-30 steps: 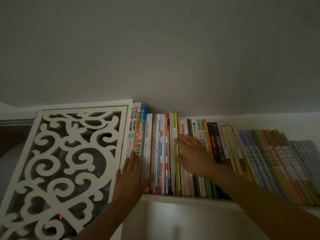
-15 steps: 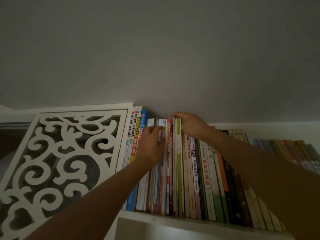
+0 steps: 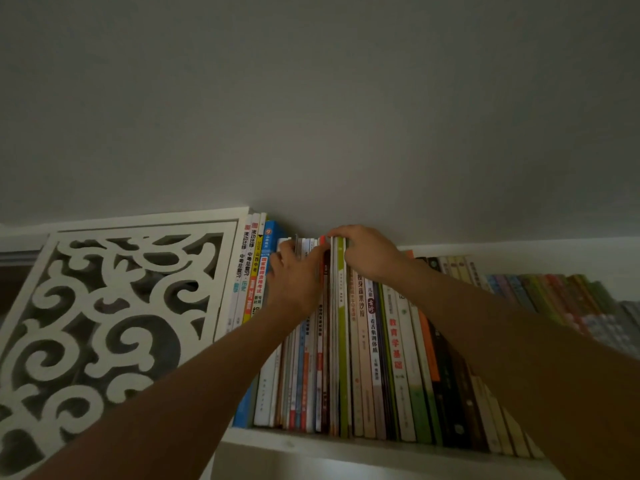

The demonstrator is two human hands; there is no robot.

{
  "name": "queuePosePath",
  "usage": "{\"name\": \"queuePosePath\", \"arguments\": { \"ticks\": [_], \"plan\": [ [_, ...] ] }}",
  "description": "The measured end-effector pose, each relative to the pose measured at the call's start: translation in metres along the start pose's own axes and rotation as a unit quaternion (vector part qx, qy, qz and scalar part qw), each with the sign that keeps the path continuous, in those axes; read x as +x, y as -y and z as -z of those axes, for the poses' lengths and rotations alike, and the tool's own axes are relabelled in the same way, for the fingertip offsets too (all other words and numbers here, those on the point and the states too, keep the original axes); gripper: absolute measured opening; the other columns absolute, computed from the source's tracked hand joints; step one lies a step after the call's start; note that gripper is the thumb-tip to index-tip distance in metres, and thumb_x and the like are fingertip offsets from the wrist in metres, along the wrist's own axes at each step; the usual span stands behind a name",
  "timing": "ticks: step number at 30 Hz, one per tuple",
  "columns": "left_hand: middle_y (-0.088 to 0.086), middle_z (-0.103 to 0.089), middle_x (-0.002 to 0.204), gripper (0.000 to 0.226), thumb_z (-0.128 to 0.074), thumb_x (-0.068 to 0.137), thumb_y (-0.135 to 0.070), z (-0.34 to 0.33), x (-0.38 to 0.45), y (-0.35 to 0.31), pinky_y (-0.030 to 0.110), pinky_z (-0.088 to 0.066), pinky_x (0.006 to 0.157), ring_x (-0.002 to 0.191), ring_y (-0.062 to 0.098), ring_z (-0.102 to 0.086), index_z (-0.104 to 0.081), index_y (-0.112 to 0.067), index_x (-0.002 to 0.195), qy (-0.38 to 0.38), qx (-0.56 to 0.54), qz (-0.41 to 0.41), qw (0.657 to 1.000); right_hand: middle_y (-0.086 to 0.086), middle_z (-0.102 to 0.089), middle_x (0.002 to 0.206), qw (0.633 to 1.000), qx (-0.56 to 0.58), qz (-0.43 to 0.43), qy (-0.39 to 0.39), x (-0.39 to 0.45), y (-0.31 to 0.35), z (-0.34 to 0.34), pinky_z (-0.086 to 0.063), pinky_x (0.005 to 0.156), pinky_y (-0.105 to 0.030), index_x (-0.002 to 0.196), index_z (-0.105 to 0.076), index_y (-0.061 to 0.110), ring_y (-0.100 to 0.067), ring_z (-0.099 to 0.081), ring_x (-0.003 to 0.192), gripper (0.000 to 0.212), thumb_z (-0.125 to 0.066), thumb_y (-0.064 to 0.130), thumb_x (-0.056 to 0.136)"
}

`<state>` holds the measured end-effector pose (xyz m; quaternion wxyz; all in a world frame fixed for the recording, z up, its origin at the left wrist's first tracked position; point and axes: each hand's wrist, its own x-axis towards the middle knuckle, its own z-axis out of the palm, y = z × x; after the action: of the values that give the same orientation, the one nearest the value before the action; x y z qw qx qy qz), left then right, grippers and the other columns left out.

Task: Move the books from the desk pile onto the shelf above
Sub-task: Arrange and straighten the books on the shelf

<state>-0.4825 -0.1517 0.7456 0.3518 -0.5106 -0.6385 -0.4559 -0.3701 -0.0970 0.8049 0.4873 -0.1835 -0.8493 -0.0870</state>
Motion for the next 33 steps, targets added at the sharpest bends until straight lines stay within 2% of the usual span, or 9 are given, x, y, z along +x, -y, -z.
{"name": "queuePosePath", "arguments": {
  "ticks": [5,11,13,15,19,23,25,29,33],
  "plan": [
    [0.013,-0.021,0.141,0.035,-0.05,0.094,-0.024,0.009,0.002,-0.009,0.05,-0.027,0.111,0.133,0.033,-0.022,-0.049,-0.025,0.128,-0.01,-0.118,0.04,0.992,-0.004,-0.067,0.115,0.998,-0.054,0.032,-0.008,-0.001,-0.004,0.001,-0.05,0.089,-0.037,0.126,-0.059,0.028,-0.02,-0.063,0.094,0.047,-0.044,0.003,0.09],
    [0.01,-0.027,0.133,0.044,-0.049,0.087,0.006,0.028,-0.009,-0.009,0.033,-0.035,0.106,0.125,0.023,-0.031,-0.052,-0.016,0.125,-0.049,-0.211,0.0,0.976,-0.005,-0.042,0.145,0.992,-0.118,0.036,-0.01,-0.009,-0.004,-0.004,-0.012,0.115,-0.043,0.141,-0.041,0.027,-0.022,-0.033,0.134,0.063,-0.045,0.001,0.085],
    [0.006,-0.036,0.127,0.042,-0.047,0.089,0.006,0.031,-0.01,-0.006,0.028,-0.04,0.099,0.118,0.017,-0.039,-0.052,-0.017,0.124,-0.032,-0.238,-0.026,0.97,-0.002,-0.027,0.154,0.992,-0.124,0.029,0.018,-0.012,-0.003,-0.001,-0.006,0.117,-0.044,0.147,-0.029,0.027,-0.022,-0.019,0.142,0.068,-0.043,0.001,0.086],
    [0.005,-0.049,0.118,0.04,-0.045,0.092,0.003,0.029,-0.014,-0.007,0.035,-0.05,0.088,0.105,0.02,-0.054,-0.048,-0.021,0.124,0.001,-0.3,-0.018,0.954,0.001,-0.008,0.159,0.993,-0.108,0.02,0.043,-0.019,-0.003,0.0,-0.001,0.118,-0.045,0.15,-0.015,0.031,-0.022,-0.003,0.146,0.074,-0.041,0.001,0.088],
    [-0.005,-0.055,0.094,0.024,-0.046,0.096,-0.012,0.014,-0.03,-0.015,0.032,-0.053,0.076,0.08,0.008,-0.056,-0.044,-0.024,0.116,-0.005,-0.412,0.064,0.909,0.002,-0.004,0.159,0.997,-0.052,0.038,-0.04,-0.048,-0.006,-0.005,-0.002,0.119,-0.04,0.15,-0.009,0.03,-0.02,0.001,0.146,0.084,-0.044,-0.007,0.083],
    [-0.003,-0.058,0.091,0.027,-0.047,0.093,-0.044,-0.007,-0.042,-0.01,0.028,-0.049,0.069,0.076,0.008,-0.055,-0.052,-0.019,0.1,-0.044,-0.207,0.043,0.976,0.004,-0.012,0.158,0.992,-0.06,0.05,-0.098,-0.082,-0.01,-0.014,0.002,0.115,-0.027,0.149,-0.019,0.024,-0.014,-0.004,0.145,0.076,-0.046,-0.005,0.085],
    [0.001,-0.058,0.093,0.025,-0.044,0.095,-0.04,-0.015,-0.047,-0.007,0.032,-0.051,0.07,0.079,0.013,-0.057,-0.051,-0.016,0.099,-0.063,-0.141,0.027,0.988,0.004,-0.011,0.158,0.992,-0.083,0.05,-0.085,-0.099,-0.013,-0.021,0.004,0.113,-0.025,0.15,-0.017,0.024,-0.014,-0.003,0.145,0.076,-0.047,-0.003,0.085],
    [0.008,-0.06,0.09,0.016,-0.043,0.098,-0.021,-0.013,-0.049,-0.009,0.032,-0.052,0.07,0.078,0.018,-0.058,-0.052,-0.011,0.09,-0.079,-0.152,0.023,0.985,0.006,0.007,0.159,0.977,-0.192,0.09,0.037,-0.124,-0.022,-0.035,0.011,0.114,-0.035,0.151,-0.004,0.029,-0.015,0.011,0.145,0.084,-0.049,0.003,0.085],
    [-0.004,-0.054,0.078,0.016,-0.045,0.097,-0.018,0.003,-0.055,-0.004,0.021,-0.048,0.063,0.072,0.008,-0.055,-0.048,-0.021,0.082,-0.103,-0.188,0.005,0.977,0.006,0.014,0.158,0.966,-0.234,0.086,0.062,-0.125,-0.021,-0.033,0.013,0.112,-0.041,0.151,0.0,0.03,-0.017,0.016,0.144,0.083,-0.048,0.008,0.086]
  ]
}}
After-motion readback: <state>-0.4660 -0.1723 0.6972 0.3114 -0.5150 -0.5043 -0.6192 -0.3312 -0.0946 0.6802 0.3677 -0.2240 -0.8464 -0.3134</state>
